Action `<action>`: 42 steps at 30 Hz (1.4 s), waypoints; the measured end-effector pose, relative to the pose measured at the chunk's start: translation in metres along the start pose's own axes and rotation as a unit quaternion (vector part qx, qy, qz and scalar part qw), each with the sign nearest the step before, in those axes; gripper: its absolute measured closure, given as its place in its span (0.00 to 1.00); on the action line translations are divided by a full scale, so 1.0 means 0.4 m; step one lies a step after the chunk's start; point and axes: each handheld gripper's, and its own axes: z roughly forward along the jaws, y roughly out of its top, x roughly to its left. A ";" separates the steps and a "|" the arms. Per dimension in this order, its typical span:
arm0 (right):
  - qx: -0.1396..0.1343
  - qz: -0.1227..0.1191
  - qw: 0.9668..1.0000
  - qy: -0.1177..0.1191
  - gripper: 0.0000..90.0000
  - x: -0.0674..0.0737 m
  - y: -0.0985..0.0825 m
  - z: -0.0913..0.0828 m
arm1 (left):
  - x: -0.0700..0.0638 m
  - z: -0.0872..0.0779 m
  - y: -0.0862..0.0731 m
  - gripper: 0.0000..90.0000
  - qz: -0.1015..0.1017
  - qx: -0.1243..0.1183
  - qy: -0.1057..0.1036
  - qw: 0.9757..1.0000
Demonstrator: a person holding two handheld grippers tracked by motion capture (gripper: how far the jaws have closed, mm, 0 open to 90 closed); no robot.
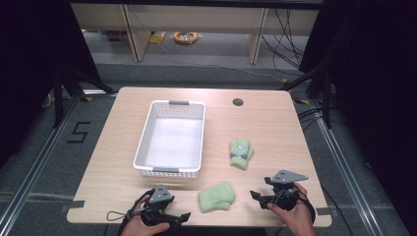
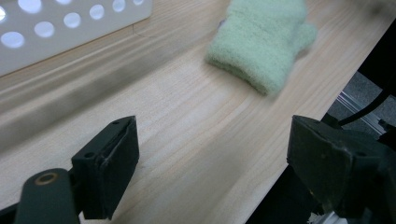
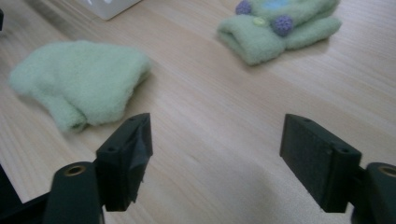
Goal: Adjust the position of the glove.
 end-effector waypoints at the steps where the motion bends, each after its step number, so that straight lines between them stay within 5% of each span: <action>1: 0.001 -0.002 1.000 0.009 0.31 -0.001 0.000 0.001 | 0.000 0.000 0.000 0.18 0.000 0.000 0.000 1.000; 4: -0.002 -0.004 1.000 0.006 0.31 0.002 0.001 0.000 | 0.001 0.000 0.000 0.18 -0.001 0.000 -0.001 1.000; 7: -0.015 0.005 0.999 0.038 0.36 0.004 0.004 0.004 | 0.006 -0.002 0.001 0.18 0.010 0.009 0.005 1.000; 19: -0.013 -0.022 0.999 0.036 0.41 0.016 0.012 0.003 | 0.003 -0.001 0.002 0.18 0.009 0.010 -0.001 1.000; 20: -0.007 -0.022 0.998 0.060 0.41 0.016 0.015 0.007 | 0.002 -0.001 0.002 0.18 0.009 0.010 -0.001 1.000; 21: -0.007 -0.022 0.998 0.060 0.41 0.016 0.015 0.007 | 0.001 -0.001 0.002 0.18 0.008 0.010 0.001 1.000; 28: -0.008 -0.011 0.999 0.052 0.39 0.033 0.017 0.011 | -0.007 0.004 0.006 0.18 -0.002 0.003 -0.013 1.000; 34: -0.014 -0.003 0.996 0.083 0.40 0.051 0.029 0.020 | -0.016 0.012 0.017 0.19 0.003 0.001 -0.018 1.000; 35: -0.016 -0.004 0.996 0.090 0.41 0.053 0.034 0.022 | -0.021 0.015 0.019 0.20 -0.009 -0.007 -0.022 1.000; 39: -0.018 -0.004 0.996 0.091 0.46 0.068 0.056 0.029 | -0.029 0.023 0.034 0.25 -0.008 -0.015 -0.033 0.999; 42: -0.015 -0.032 0.995 0.093 0.50 0.072 0.076 0.051 | -0.046 0.039 0.048 0.29 -0.003 -0.007 -0.043 0.999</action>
